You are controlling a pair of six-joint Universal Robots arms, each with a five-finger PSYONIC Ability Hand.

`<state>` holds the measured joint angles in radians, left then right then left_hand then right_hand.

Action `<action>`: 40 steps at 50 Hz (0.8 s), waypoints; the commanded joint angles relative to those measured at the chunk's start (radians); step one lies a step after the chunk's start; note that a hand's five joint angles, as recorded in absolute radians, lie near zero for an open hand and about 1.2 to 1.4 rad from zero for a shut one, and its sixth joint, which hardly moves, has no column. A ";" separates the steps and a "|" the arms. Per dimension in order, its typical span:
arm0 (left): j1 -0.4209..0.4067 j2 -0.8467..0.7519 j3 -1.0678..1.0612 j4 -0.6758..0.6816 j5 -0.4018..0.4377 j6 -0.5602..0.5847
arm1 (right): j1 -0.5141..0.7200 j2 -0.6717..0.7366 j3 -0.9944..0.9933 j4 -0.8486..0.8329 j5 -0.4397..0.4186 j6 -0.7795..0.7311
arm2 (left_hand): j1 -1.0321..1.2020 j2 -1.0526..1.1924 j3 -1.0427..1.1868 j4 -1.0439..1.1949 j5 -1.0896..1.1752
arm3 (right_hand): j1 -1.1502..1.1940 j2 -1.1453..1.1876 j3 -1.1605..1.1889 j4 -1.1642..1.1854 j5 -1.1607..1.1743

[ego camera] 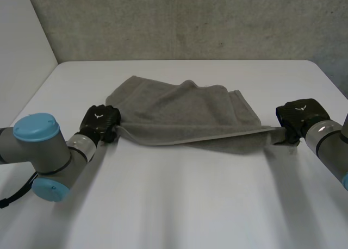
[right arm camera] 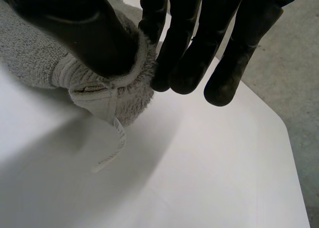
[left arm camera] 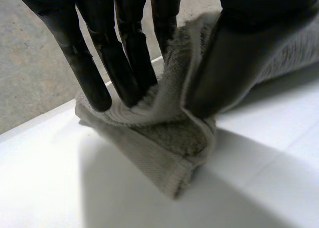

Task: Fold the towel.

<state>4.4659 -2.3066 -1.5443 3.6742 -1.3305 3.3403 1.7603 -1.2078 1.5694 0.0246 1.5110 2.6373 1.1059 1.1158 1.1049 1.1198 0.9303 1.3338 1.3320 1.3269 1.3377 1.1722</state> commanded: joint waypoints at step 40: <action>0.171 0.293 0.387 -0.397 0.218 -0.099 | 0.126 0.213 -0.902 0.512 0.018 -0.129 | 0.290 0.280 0.291 0.276 0.291 | 0.062 0.064 0.069 0.059 0.050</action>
<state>4.6457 -1.7975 -1.3284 3.3477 -1.1042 3.2408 1.8244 -1.2145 0.7750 0.5487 1.4513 2.6026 1.2741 1.3419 1.3513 1.3603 1.1534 1.3336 1.3320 1.3269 1.3378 1.1724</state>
